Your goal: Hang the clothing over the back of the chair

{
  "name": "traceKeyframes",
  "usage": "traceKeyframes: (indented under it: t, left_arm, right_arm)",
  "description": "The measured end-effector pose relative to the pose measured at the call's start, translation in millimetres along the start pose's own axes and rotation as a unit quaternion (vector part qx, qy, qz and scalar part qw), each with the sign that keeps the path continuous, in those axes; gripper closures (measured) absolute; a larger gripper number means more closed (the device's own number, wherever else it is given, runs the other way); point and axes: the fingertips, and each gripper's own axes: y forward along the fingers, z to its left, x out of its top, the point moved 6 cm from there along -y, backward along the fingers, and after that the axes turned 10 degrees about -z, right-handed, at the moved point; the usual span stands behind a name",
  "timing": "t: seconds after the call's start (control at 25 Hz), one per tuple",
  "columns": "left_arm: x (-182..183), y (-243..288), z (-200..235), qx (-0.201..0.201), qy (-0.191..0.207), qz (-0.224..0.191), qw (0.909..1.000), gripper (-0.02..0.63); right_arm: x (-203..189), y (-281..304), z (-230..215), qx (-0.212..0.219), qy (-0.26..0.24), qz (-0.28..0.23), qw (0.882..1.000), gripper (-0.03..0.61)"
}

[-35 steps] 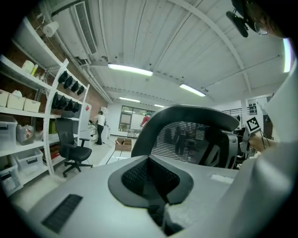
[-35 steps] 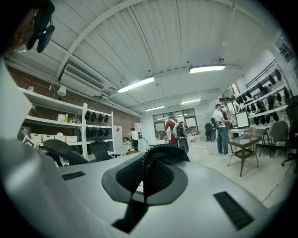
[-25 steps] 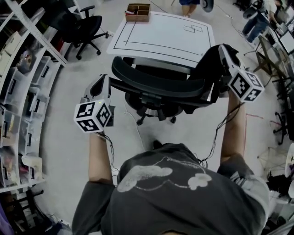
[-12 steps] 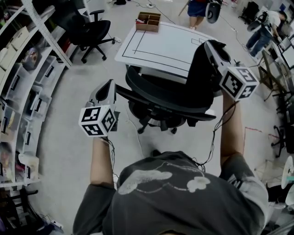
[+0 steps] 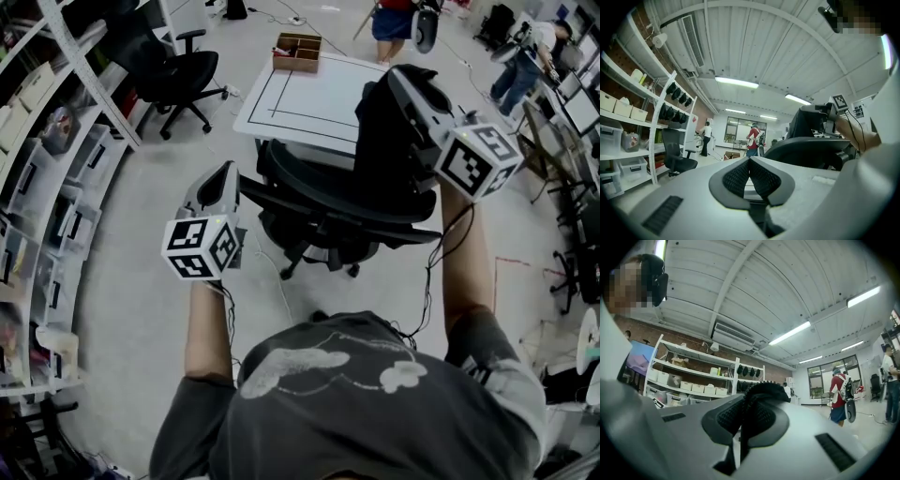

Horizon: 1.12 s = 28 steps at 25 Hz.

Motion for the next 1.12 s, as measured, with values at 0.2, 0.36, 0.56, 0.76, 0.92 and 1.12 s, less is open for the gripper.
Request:
traceKeyframes:
  t: [0.2, 0.36, 0.56, 0.76, 0.92, 1.12]
  left_arm:
    - [5, -11, -1, -0.018, 0.004, -0.005, 0.9998, 0.613]
    - [8, -25, -1, -0.031, 0.001, -0.006, 0.9995, 0.614]
    - [13, -49, -1, -0.053, -0.001, -0.008, 0.9985, 0.613]
    - [10, -78, -3, -0.081, -0.005, -0.007, 0.9967, 0.613]
    - [10, -96, -8, -0.120, -0.024, -0.004, 0.9925, 0.612]
    - [5, -110, -17, -0.149, -0.041, 0.001, 0.9880, 0.613]
  right_arm:
    - [11, 3, 43, 0.036, 0.009, -0.022, 0.999, 0.580]
    - [16, -3, 70, 0.043, 0.003, -0.025, 0.999, 0.580]
    - [24, -16, 111, 0.043, -0.010, -0.027, 0.999, 0.580]
    - [12, -44, 143, 0.007, -0.014, -0.015, 1.000, 0.580]
    - [4, -77, 170, -0.032, -0.025, -0.006, 0.999, 0.580]
    - [-6, -115, 199, -0.060, -0.030, 0.003, 0.998, 0.580]
